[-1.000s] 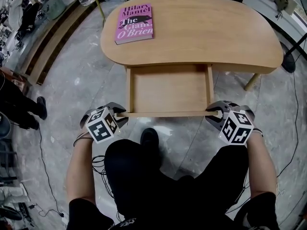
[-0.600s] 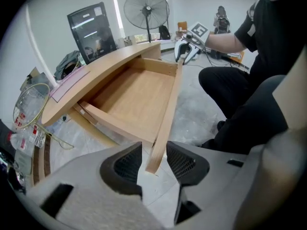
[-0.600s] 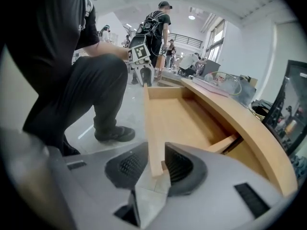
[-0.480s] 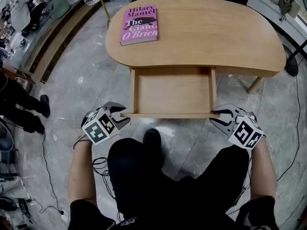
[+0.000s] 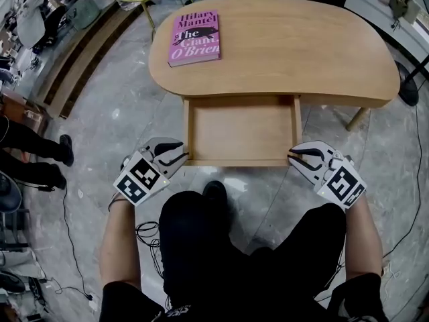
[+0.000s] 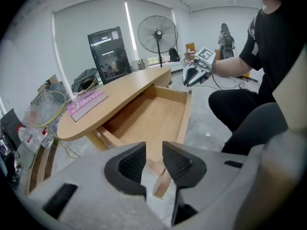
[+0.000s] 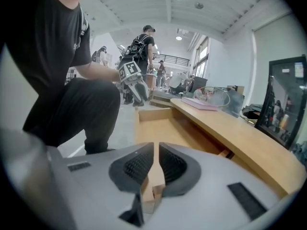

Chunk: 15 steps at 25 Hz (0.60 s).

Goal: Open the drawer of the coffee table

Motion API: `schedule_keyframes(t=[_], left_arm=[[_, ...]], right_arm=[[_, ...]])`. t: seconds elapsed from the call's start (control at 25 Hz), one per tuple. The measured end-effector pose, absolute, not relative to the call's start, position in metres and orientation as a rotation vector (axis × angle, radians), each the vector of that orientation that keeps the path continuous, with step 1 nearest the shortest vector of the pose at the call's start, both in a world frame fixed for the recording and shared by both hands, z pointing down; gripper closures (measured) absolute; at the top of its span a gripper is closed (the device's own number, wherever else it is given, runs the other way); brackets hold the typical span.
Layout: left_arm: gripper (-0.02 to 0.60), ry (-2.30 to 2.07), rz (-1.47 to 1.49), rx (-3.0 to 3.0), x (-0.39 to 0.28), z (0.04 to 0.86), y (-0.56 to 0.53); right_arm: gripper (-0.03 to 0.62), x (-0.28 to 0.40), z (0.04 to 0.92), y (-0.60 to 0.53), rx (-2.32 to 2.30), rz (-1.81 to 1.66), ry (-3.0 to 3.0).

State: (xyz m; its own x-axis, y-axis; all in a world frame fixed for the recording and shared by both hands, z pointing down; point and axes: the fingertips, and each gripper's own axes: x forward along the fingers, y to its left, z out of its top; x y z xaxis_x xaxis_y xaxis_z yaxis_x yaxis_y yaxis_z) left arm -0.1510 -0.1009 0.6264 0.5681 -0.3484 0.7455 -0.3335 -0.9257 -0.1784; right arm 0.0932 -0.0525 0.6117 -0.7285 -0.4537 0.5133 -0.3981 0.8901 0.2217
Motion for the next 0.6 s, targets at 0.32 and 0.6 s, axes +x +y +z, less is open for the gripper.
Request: schedule_keyframes(t=[0.32,0.6], left_arm=[[0.521,0.822,-1.01,-2.859,-0.131,0.608,-0.118],[0.572,1.029,-0.853,-2.836,-0.129,0.598,-0.151]], right_arm=[[0.588,0.106,0.591,-0.073,0.955,0.01,-2.571],[0.588,0.109,0.588,-0.084,1.077,0.066,-2.565]])
